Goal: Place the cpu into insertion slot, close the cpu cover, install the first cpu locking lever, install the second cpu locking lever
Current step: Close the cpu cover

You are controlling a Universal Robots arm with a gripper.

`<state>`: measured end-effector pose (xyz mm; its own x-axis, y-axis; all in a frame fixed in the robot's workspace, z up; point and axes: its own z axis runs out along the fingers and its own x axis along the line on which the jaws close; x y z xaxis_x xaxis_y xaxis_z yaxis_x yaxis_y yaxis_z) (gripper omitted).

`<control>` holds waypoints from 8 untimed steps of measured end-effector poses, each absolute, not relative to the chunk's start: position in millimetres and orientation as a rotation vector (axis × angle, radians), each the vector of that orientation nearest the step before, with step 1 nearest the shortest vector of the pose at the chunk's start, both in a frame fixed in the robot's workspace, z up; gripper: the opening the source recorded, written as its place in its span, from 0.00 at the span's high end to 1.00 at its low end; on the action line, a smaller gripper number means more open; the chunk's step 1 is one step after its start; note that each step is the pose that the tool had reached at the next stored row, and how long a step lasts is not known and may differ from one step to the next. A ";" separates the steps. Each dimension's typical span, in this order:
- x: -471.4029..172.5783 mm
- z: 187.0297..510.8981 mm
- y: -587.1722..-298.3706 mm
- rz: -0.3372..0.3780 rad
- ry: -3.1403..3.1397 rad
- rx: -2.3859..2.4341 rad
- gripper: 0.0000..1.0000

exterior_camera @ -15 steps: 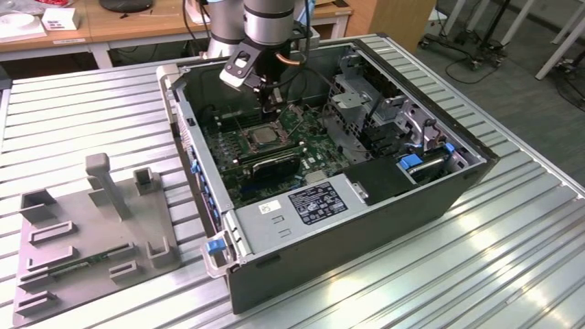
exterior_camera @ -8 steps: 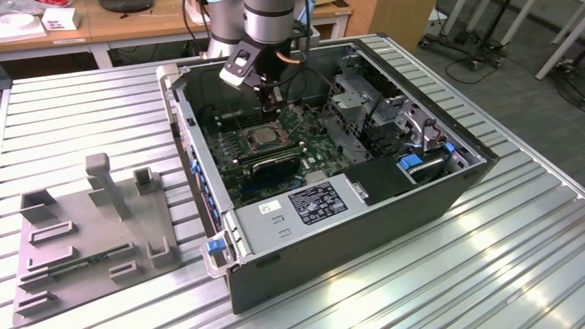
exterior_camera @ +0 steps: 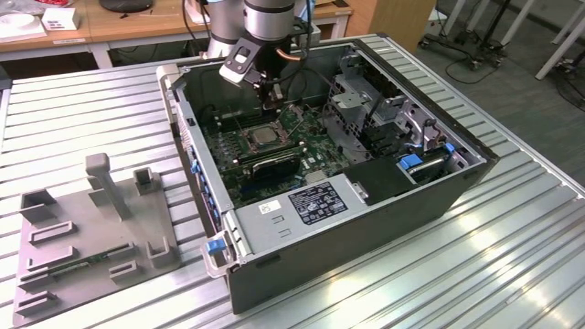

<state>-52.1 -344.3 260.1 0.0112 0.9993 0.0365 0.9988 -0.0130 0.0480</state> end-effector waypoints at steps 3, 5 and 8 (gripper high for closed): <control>-52.1 260.3 -344.3 0.094 2.201 2.228 0.89; -51.0 260.4 -344.3 0.093 2.201 2.228 0.89; -47.3 260.3 -344.3 0.093 2.201 2.228 0.89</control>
<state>-47.3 -344.3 260.3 0.0114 0.9993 0.0364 0.9988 -0.0131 0.0480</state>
